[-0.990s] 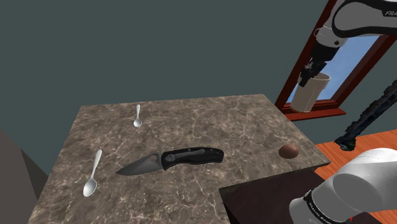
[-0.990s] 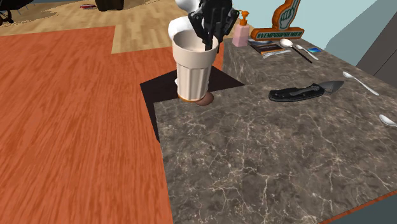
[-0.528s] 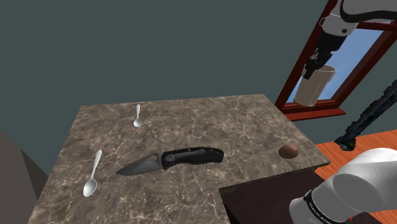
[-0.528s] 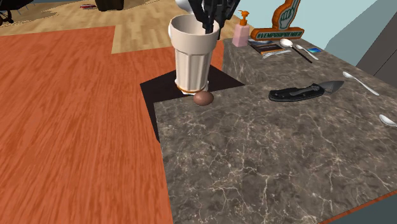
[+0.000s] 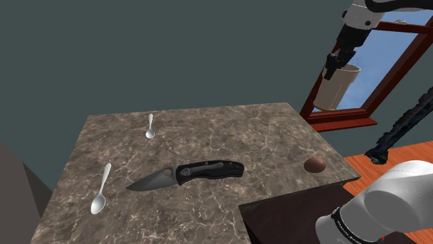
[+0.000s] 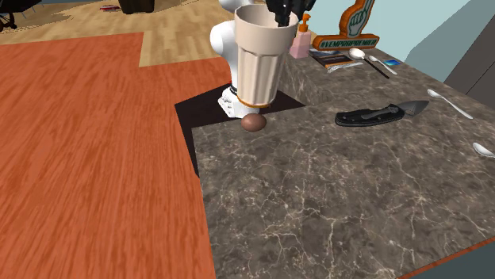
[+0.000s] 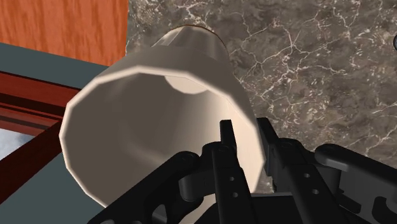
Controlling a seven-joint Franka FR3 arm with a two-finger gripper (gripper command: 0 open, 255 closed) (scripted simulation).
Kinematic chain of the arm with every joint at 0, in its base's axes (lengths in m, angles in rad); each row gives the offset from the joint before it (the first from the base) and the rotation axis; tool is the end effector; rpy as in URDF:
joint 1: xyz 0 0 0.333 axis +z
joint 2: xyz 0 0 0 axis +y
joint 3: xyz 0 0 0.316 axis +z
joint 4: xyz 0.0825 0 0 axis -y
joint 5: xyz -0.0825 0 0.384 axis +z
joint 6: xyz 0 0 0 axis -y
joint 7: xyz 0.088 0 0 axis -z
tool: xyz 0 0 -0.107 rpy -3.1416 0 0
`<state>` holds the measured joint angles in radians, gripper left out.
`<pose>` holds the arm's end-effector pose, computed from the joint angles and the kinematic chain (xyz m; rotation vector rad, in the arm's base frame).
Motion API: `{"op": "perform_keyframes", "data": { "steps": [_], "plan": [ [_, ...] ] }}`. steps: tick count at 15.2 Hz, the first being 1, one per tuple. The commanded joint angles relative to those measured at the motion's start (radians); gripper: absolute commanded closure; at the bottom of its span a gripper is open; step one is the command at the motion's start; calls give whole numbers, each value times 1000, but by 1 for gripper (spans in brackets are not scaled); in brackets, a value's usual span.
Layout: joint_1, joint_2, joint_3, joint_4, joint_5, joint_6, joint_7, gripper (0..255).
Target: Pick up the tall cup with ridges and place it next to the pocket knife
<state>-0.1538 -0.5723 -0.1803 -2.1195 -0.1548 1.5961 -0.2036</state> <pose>0.3445 -0.1560 0.6278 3.0711 -0.1592 0.0392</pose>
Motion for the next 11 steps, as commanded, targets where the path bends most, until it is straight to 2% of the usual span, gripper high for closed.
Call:
{"op": "perform_keyframes", "data": {
  "steps": [1,11],
  "plan": [
    [15,23,33,16,19,3,43,255],
    [89,203,191,163,92,18,255,255]
  ]
}}
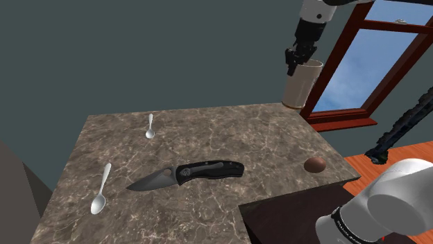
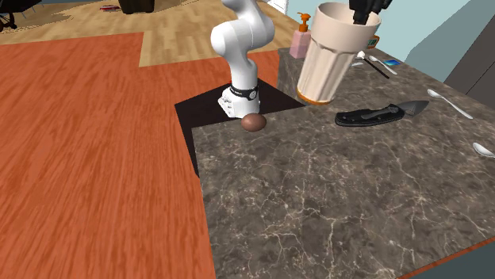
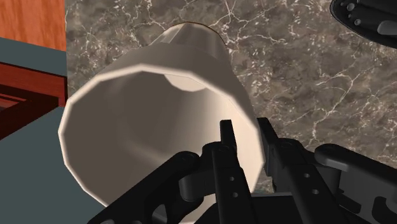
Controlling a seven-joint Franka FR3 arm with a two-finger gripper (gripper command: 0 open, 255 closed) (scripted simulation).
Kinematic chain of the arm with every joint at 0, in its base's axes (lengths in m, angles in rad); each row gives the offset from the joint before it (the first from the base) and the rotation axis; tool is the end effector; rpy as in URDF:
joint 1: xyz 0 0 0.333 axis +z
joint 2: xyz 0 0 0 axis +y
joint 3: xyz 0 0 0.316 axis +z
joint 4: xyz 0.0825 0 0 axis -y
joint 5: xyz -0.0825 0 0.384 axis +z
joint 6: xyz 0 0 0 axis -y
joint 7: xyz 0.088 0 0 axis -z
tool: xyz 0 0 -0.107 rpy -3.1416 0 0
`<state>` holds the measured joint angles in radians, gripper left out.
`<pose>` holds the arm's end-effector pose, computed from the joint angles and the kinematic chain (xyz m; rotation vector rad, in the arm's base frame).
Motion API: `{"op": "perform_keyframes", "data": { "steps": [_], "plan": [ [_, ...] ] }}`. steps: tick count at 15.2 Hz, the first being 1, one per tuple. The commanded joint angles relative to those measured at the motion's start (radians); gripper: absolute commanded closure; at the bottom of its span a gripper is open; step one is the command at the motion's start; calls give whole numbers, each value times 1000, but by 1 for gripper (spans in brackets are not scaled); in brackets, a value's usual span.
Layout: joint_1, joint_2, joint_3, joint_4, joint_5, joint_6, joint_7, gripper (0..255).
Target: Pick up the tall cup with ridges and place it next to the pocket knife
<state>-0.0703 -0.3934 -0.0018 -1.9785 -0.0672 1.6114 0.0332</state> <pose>0.4294 -0.0381 0.6291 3.0703 -0.1588 0.0384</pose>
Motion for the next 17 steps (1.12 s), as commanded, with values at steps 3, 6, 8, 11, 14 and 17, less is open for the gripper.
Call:
{"op": "perform_keyframes", "data": {
  "steps": [3,6,8,11,14,17],
  "plan": [
    [26,94,55,89,15,1,79,255],
    [47,171,95,168,19,-4,140,255],
    [61,227,120,228,17,-11,181,255],
    [85,317,157,329,8,-27,241,255],
    [113,417,189,449,-8,-52,300,255],
    [132,473,205,491,-20,-42,335,255]
  ]
}}
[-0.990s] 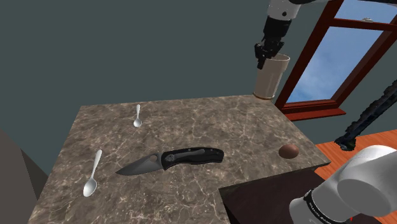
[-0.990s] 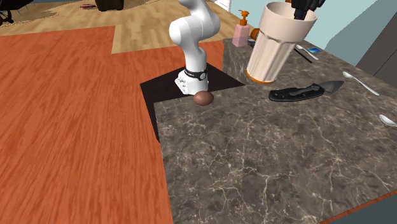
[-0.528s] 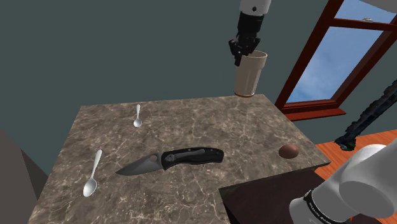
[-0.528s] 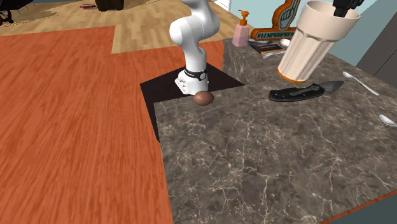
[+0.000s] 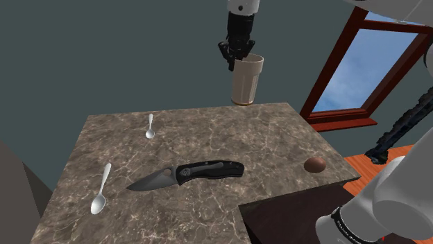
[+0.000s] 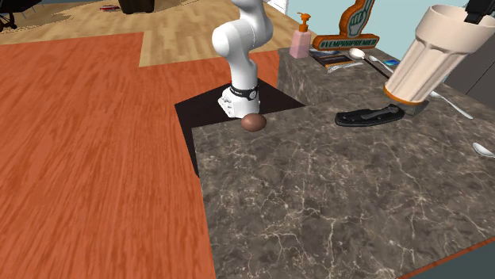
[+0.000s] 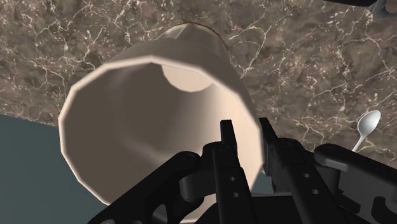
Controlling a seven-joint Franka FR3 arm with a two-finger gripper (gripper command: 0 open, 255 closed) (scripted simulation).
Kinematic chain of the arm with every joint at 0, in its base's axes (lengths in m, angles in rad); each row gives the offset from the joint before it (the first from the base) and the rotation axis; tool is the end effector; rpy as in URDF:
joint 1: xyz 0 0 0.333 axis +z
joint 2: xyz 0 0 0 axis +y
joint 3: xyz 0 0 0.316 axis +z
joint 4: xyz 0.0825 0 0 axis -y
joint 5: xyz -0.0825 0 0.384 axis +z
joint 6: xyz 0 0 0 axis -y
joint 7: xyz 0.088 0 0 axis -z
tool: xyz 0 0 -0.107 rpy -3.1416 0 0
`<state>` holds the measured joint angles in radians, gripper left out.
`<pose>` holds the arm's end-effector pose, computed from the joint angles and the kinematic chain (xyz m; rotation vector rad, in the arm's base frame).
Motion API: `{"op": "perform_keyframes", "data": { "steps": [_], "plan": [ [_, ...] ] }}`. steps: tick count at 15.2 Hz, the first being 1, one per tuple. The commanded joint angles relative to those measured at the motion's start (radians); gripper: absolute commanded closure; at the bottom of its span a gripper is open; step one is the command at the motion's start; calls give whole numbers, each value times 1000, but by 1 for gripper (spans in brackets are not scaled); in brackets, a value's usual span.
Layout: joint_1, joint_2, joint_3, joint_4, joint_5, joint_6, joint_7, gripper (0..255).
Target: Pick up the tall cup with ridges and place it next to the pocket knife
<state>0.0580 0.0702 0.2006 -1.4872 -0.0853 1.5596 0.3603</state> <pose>0.5595 0.1340 0.6243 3.0704 -0.1588 0.0386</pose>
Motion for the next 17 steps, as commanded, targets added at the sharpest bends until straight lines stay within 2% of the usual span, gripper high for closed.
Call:
{"op": "perform_keyframes", "data": {
  "steps": [1,17],
  "plan": [
    [3,6,2,-19,-1,25,8,255],
    [-2,-20,-1,-267,2,248,19,255]
  ]
}}
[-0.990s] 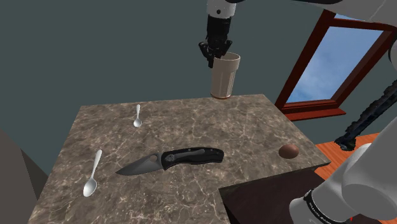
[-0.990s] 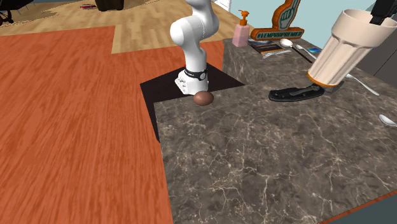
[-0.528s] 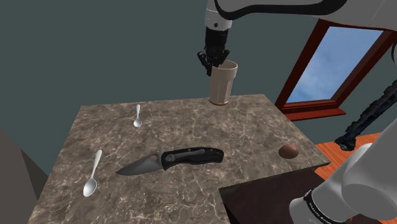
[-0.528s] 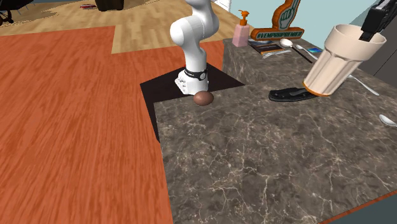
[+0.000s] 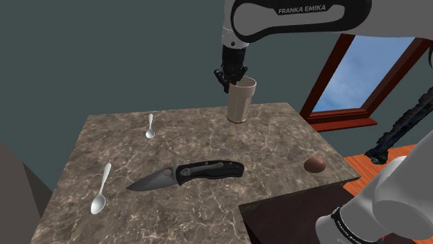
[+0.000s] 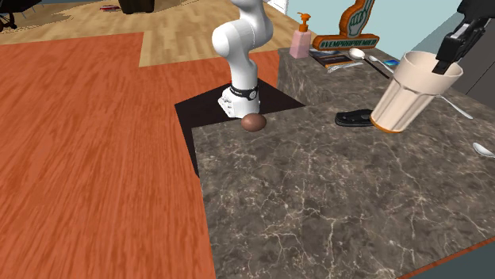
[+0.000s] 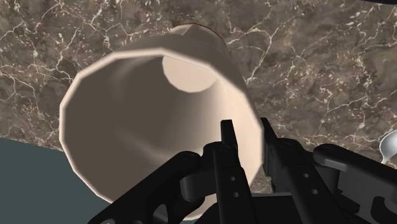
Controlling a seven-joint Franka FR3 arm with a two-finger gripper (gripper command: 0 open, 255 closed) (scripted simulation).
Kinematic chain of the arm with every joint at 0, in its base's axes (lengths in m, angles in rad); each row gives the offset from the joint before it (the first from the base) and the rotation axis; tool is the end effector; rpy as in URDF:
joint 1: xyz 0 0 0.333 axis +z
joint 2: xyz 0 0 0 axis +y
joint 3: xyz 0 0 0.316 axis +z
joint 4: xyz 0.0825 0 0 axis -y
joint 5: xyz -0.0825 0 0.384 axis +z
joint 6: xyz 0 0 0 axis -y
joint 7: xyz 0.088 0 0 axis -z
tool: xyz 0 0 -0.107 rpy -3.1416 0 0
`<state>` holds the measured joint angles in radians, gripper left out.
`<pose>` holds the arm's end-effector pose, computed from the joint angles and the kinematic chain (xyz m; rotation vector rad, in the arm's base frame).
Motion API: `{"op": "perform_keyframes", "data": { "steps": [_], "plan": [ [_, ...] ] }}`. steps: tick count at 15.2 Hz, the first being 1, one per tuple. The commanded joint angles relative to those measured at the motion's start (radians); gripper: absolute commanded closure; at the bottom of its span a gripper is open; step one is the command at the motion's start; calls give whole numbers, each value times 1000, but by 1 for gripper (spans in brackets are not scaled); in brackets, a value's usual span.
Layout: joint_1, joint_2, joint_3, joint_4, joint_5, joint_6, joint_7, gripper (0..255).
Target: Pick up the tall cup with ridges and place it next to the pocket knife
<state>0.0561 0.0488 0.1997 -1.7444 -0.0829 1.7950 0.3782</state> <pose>0.5621 0.1376 0.5343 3.0704 -0.1603 0.0383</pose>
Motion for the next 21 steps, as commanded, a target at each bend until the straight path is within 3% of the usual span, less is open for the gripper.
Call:
{"op": "perform_keyframes", "data": {
  "steps": [1,21],
  "plan": [
    [0,2,0,-23,-1,26,2,255],
    [0,56,-3,-227,-22,283,29,255]
  ]
}}
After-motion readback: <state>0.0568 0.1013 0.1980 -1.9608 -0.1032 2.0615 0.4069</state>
